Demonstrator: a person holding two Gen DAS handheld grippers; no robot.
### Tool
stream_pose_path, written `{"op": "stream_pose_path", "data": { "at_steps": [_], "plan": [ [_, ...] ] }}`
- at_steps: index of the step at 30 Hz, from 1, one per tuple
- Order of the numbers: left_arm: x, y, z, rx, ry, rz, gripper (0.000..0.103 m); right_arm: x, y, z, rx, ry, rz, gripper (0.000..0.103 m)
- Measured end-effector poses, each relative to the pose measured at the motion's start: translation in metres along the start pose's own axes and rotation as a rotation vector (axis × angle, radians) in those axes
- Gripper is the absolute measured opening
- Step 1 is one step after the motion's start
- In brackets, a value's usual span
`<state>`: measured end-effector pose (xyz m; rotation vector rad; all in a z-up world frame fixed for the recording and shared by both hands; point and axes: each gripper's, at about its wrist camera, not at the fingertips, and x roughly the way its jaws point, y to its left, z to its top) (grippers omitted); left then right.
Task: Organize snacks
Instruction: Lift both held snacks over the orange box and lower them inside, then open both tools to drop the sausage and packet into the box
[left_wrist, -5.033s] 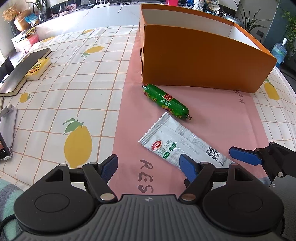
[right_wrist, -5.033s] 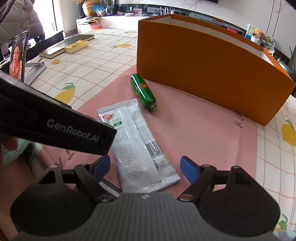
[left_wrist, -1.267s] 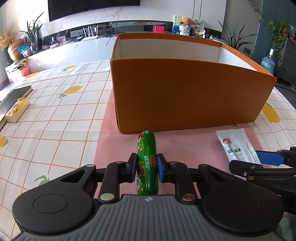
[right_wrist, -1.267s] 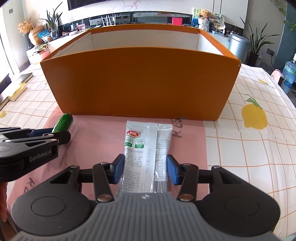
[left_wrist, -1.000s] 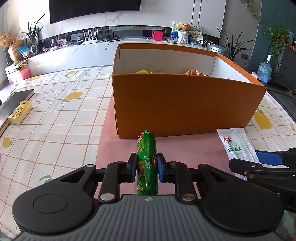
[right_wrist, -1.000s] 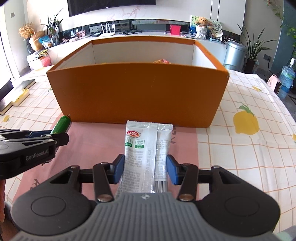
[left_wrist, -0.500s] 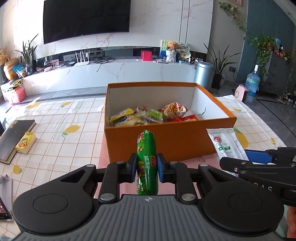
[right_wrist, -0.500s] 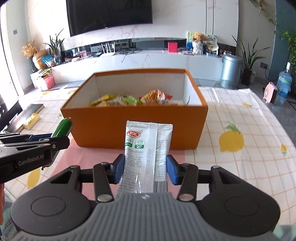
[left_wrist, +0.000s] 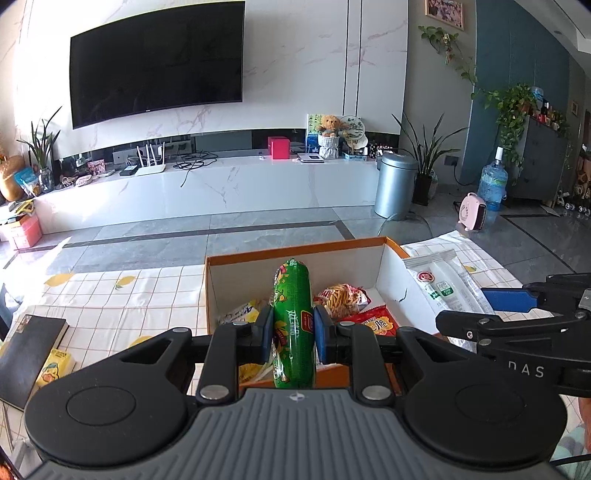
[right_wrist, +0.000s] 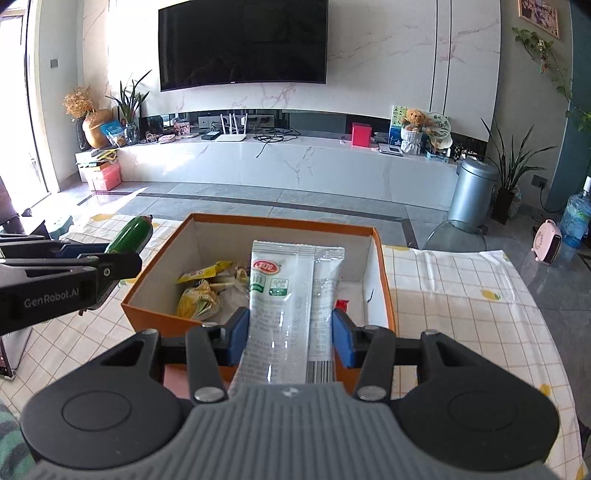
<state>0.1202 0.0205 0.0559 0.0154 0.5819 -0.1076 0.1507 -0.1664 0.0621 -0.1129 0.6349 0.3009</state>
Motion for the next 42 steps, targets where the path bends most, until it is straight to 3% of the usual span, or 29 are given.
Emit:
{"op": "stream_pose_path", "data": {
  "at_steps": [12,16,27,42],
  "plan": [
    [0.054,0.013,0.013,0.025,0.069,0.009,0.024,0.074,-0.008,0.043,0.008,0.060,0.040,0.046],
    [0.077,0.016,0.010,0.040,0.117,0.011,0.024,0.104,-0.006,0.047,-0.043,0.079,0.011,0.046],
    [0.126,0.009,-0.002,0.103,0.242,0.015,0.024,0.176,-0.013,0.034,-0.100,0.224,-0.048,0.046],
    [0.156,0.007,-0.013,0.140,0.342,0.015,0.025,0.219,-0.002,0.020,-0.187,0.354,-0.051,0.046]
  ]
}}
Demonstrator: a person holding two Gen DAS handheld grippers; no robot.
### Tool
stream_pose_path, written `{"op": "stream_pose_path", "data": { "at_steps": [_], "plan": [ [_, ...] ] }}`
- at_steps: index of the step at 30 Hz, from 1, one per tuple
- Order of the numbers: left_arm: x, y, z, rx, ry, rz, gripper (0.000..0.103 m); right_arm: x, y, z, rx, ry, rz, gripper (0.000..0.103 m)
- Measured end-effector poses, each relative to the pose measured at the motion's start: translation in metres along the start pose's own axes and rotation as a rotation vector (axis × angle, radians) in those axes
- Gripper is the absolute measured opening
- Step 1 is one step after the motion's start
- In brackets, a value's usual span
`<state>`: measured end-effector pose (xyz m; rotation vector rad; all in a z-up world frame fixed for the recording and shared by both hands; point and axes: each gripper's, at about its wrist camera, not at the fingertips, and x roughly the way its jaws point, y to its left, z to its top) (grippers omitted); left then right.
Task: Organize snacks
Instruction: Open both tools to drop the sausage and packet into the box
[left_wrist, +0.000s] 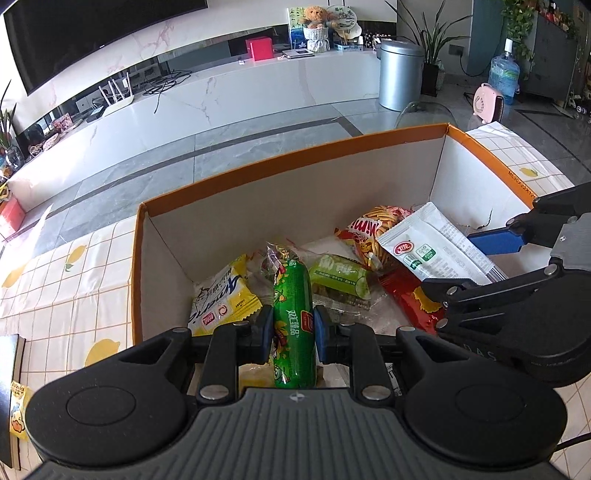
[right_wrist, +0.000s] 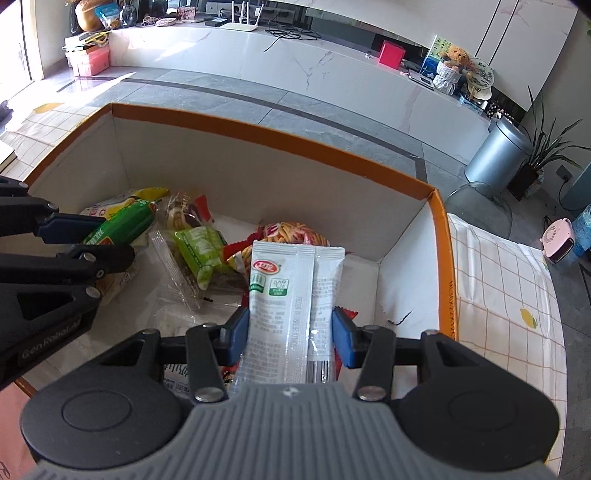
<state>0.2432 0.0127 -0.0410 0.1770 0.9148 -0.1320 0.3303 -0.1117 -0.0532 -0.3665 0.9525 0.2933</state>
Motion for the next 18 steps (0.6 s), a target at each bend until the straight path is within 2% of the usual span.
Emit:
{"op": "stream_pose_path", "data": {
  "at_steps": [9,15,18],
  "plan": [
    [0.000,0.002,0.002,0.002,0.022,0.008,0.025,0.008,0.004,-0.003,-0.011,0.049,0.002,0.047],
    [-0.010,0.000,0.004,0.002,-0.015,0.015,0.026,0.005,0.000,-0.005,0.022,0.066,0.022,0.047],
    [-0.017,-0.001,0.006,0.007,-0.031,0.020,0.032,-0.001,-0.001,-0.005,0.033,0.065,0.030,0.049]
  ]
}}
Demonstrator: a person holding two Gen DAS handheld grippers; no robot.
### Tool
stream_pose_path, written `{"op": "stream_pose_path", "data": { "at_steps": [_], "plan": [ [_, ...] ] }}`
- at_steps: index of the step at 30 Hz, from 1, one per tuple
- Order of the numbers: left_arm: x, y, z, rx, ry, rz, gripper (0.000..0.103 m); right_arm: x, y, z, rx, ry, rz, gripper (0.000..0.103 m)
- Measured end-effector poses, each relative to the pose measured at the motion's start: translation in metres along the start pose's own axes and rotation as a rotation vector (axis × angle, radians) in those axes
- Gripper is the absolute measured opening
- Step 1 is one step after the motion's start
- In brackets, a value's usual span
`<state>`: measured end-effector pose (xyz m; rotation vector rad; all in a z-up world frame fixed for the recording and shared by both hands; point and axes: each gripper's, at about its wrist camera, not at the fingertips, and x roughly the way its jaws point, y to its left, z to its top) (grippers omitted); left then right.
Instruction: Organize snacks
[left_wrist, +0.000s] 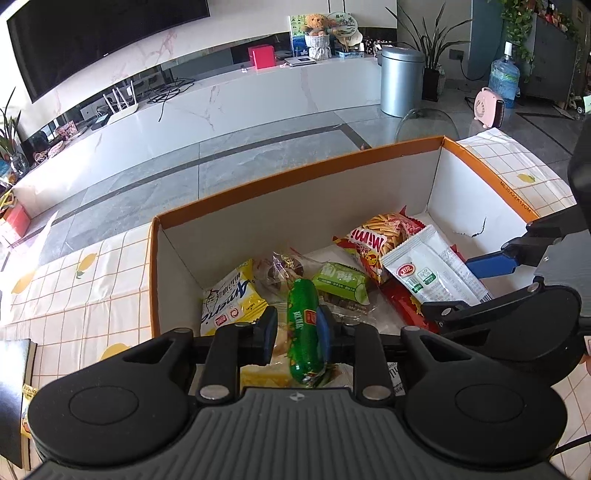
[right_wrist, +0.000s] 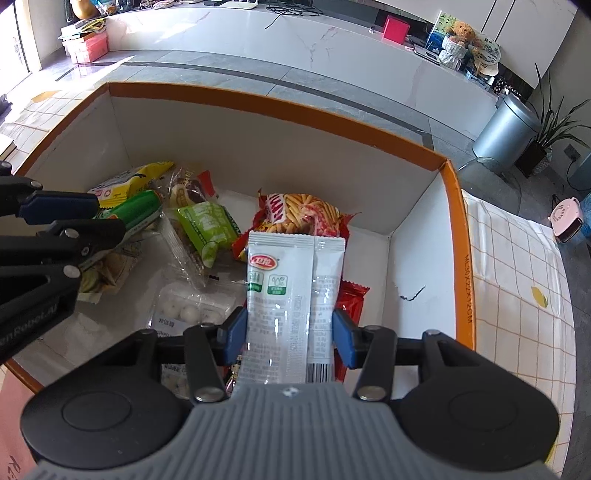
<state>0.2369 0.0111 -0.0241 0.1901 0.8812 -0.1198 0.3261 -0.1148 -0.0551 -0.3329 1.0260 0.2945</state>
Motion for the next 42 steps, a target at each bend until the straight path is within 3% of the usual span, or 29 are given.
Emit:
{"op": "stream_pose_path", "data": {
  "at_steps": [3,5,8,16,21,23,33,39,42],
  "plan": [
    [-0.009,0.000,0.000,-0.007,-0.023,0.004,0.043,-0.011,0.001,0.000,0.002,-0.020,0.000,0.057],
    [-0.016,0.002,0.000,-0.018,-0.047,0.005,0.056,-0.022,0.002,0.001,-0.002,-0.043,0.003,0.064],
    [-0.030,0.003,0.000,-0.041,-0.092,0.017,0.064,-0.041,0.004,0.002,-0.015,-0.074,-0.005,0.069],
    [-0.080,0.007,-0.001,-0.081,-0.238,0.059,0.077,-0.100,0.003,-0.002,-0.007,-0.198,-0.025,0.087],
    [-0.115,0.005,-0.006,-0.083,-0.334,0.088,0.082,-0.138,0.000,-0.012,0.013,-0.275,-0.021,0.089],
    [-0.126,0.000,-0.008,-0.065,-0.361,0.112,0.083,-0.152,-0.001,-0.020,0.021,-0.314,-0.015,0.099],
    [-0.178,-0.009,-0.033,-0.121,-0.500,0.127,0.097,-0.218,-0.001,-0.084,0.107,-0.531,-0.035,0.099],
    [-0.191,-0.015,-0.053,-0.159,-0.563,0.206,0.103,-0.240,0.011,-0.135,0.131,-0.631,-0.073,0.099],
    [-0.191,-0.022,-0.067,-0.162,-0.557,0.245,0.103,-0.244,0.019,-0.156,0.155,-0.661,-0.056,0.099]
  ]
}}
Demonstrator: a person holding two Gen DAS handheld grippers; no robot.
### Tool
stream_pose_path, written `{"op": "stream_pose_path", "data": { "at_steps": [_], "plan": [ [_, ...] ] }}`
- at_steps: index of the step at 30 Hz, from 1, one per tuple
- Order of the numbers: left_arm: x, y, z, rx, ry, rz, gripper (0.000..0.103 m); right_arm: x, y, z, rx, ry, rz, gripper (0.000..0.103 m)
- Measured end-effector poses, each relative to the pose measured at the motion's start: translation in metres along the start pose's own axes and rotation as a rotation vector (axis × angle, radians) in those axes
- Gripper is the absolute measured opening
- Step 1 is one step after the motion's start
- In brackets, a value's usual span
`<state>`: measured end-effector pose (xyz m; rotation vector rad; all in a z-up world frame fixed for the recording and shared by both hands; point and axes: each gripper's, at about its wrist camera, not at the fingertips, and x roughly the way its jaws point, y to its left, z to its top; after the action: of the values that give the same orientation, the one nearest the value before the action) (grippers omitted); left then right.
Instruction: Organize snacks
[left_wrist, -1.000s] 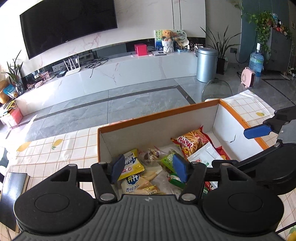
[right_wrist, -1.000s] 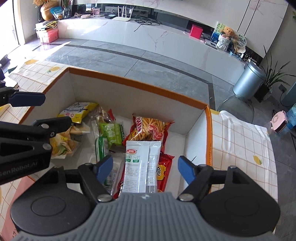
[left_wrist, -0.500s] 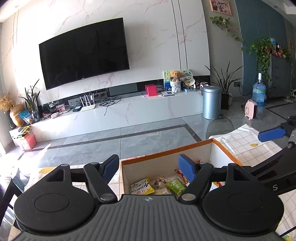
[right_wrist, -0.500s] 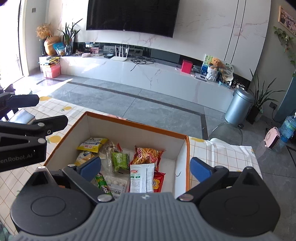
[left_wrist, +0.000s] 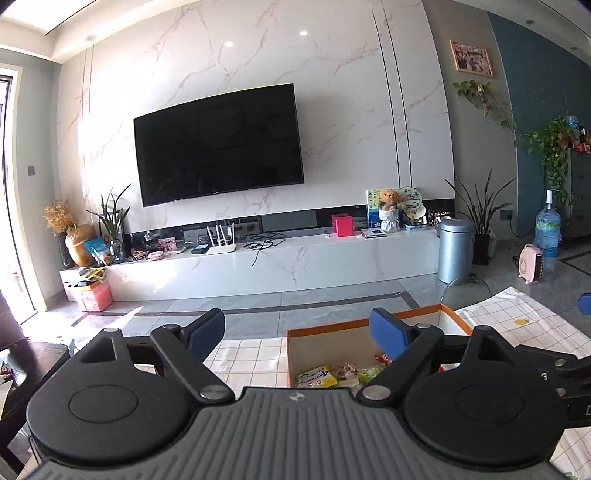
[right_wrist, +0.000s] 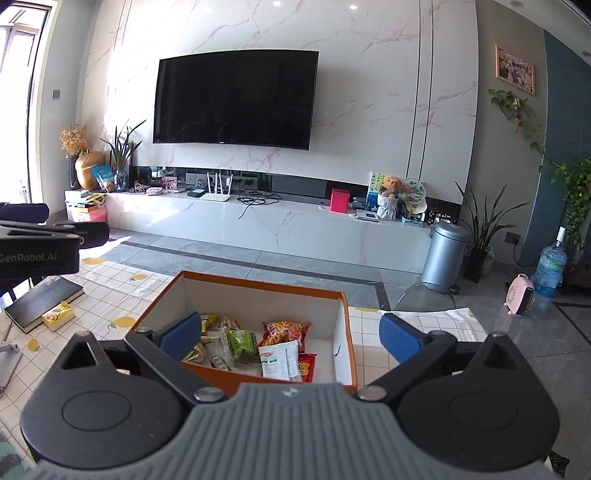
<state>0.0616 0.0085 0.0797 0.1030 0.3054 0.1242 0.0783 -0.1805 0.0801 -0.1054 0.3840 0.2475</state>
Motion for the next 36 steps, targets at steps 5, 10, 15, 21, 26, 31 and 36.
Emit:
{"op": "stream_pose_path", "data": {
  "at_steps": [5,10,15,21,26,31,36],
  "plan": [
    [-0.010,-0.008,-0.021,0.022,0.020,0.009,0.103,-0.021,0.015,-0.024,0.011,-0.045,-0.026,0.099],
    [-0.012,-0.008,-0.042,0.029,0.077,-0.015,0.103,-0.030,0.026,-0.037,0.003,-0.063,-0.050,0.099],
    [-0.007,-0.010,-0.062,0.031,0.160,-0.035,0.103,-0.031,0.028,-0.051,0.015,-0.050,-0.055,0.099],
    [-0.003,-0.010,-0.075,0.049,0.207,-0.029,0.103,-0.017,0.023,-0.066,0.031,-0.012,-0.071,0.099],
    [0.005,-0.010,-0.090,0.051,0.247,-0.026,0.103,-0.004,0.019,-0.079,0.056,0.016,-0.082,0.099],
    [0.009,-0.012,-0.094,0.055,0.265,-0.028,0.103,0.004,0.021,-0.086,0.072,0.033,-0.072,0.099],
    [0.010,-0.011,-0.093,0.049,0.267,-0.029,0.103,0.005,0.022,-0.088,0.069,0.035,-0.073,0.099]
  ]
}}
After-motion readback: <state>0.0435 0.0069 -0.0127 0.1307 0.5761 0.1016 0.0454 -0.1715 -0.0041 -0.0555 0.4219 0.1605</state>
